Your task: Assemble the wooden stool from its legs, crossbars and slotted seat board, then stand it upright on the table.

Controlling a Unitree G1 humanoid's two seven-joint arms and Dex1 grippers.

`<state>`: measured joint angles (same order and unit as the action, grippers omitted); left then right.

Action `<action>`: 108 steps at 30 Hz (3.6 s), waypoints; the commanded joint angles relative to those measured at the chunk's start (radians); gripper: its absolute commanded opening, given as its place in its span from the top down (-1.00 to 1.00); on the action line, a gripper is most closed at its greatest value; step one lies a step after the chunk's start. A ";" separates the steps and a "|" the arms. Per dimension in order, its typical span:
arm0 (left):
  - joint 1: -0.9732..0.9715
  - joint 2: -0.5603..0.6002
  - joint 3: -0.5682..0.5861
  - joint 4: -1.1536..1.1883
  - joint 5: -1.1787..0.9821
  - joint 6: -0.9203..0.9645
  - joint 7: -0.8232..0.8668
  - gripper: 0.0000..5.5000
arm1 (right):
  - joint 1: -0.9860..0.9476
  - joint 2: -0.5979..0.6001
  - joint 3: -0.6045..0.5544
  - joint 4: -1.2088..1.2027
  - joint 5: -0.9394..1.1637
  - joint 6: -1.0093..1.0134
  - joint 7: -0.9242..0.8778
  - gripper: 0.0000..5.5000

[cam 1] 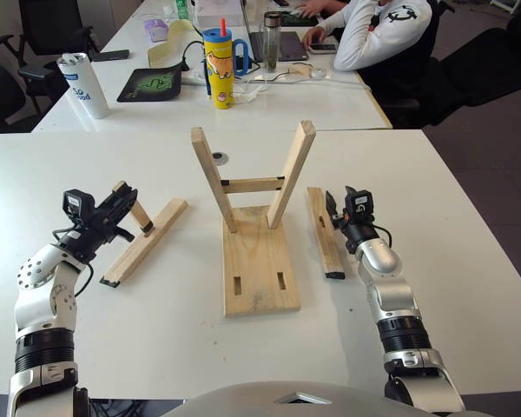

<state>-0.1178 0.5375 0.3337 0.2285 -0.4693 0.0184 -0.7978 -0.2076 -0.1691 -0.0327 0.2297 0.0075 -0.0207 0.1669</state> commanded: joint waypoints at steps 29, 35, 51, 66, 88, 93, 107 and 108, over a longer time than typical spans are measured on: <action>0.029 -0.017 -0.038 0.105 0.057 -0.048 -0.045 0.84 | -0.064 -0.010 -0.044 0.021 0.027 0.034 0.012 0.13; 0.187 -0.074 -0.040 0.135 0.079 -0.129 -0.014 0.84 | -0.068 -0.019 -0.047 0.027 0.029 0.032 0.024 0.13; 0.102 -0.067 -0.064 -0.018 0.068 -0.057 0.156 0.71 | -0.077 -0.020 -0.045 0.046 0.024 0.017 0.022 0.13; -0.027 -0.085 0.002 -0.408 -0.039 0.099 0.374 0.39 | -0.058 -0.002 -0.046 0.023 0.029 0.030 0.012 0.13; -0.082 -0.044 -0.160 -0.161 0.156 0.268 0.493 0.99 | -0.035 0.018 -0.045 -0.025 0.022 0.034 -0.010 0.13; -0.138 -0.094 -0.131 -0.161 0.144 0.202 0.510 0.99 | -0.050 0.014 -0.035 -0.019 0.024 0.043 0.008 0.13; -0.243 -0.039 0.163 -0.297 -0.061 0.226 0.536 0.99 | -0.029 0.017 -0.032 -0.035 0.019 0.049 0.007 0.13; -0.215 -0.013 0.169 -0.247 -0.046 0.247 0.522 0.99 | -0.025 0.018 -0.033 -0.037 0.019 0.049 0.004 0.13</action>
<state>-0.3879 0.4729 0.4649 -0.1174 -0.5291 0.2086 -0.2672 -0.2433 -0.1521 -0.0663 0.2064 0.0189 0.0175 0.1740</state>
